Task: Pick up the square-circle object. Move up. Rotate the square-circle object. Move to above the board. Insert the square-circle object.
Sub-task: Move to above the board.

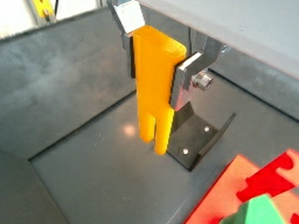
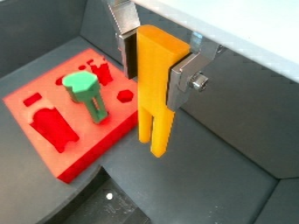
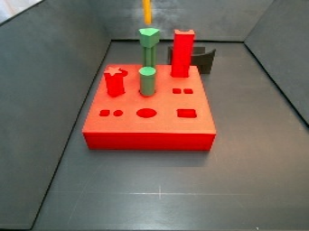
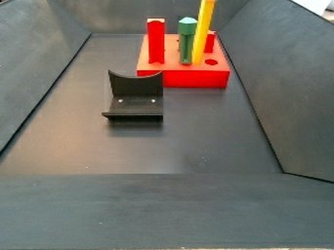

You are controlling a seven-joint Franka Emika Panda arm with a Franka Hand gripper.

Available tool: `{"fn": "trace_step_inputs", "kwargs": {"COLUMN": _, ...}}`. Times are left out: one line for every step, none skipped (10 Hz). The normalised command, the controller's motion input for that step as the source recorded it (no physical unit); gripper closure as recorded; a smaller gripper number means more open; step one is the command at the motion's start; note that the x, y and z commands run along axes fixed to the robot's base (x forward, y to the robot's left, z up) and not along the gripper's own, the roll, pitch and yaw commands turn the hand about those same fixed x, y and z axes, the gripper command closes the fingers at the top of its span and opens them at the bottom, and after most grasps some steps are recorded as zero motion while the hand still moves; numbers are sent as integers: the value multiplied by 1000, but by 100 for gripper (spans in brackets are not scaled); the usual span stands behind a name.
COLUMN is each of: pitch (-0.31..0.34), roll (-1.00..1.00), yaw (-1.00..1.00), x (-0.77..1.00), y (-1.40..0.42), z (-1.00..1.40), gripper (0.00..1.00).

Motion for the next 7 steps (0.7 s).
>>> {"fn": "trace_step_inputs", "kwargs": {"pitch": 77, "roll": -178, "yaw": -63, "x": 91, "y": 98, "z": 1000, "gripper": 100}}
{"fn": "trace_step_inputs", "kwargs": {"pitch": 79, "roll": -172, "yaw": -64, "x": 84, "y": 96, "z": 1000, "gripper": 100}}
{"fn": "trace_step_inputs", "kwargs": {"pitch": 81, "roll": -167, "yaw": -65, "x": 66, "y": 74, "z": 851, "gripper": 100}}
{"fn": "trace_step_inputs", "kwargs": {"pitch": 80, "roll": -162, "yaw": -65, "x": 46, "y": 55, "z": 676, "gripper": 100}}
{"fn": "trace_step_inputs", "kwargs": {"pitch": 78, "roll": -157, "yaw": -65, "x": 29, "y": 44, "z": 504, "gripper": 100}}
{"fn": "trace_step_inputs", "kwargs": {"pitch": 78, "roll": -151, "yaw": -65, "x": 20, "y": 36, "z": 277, "gripper": 100}}
{"fn": "trace_step_inputs", "kwargs": {"pitch": 90, "roll": 25, "yaw": 1000, "x": 14, "y": -1000, "z": -10, "gripper": 100}}
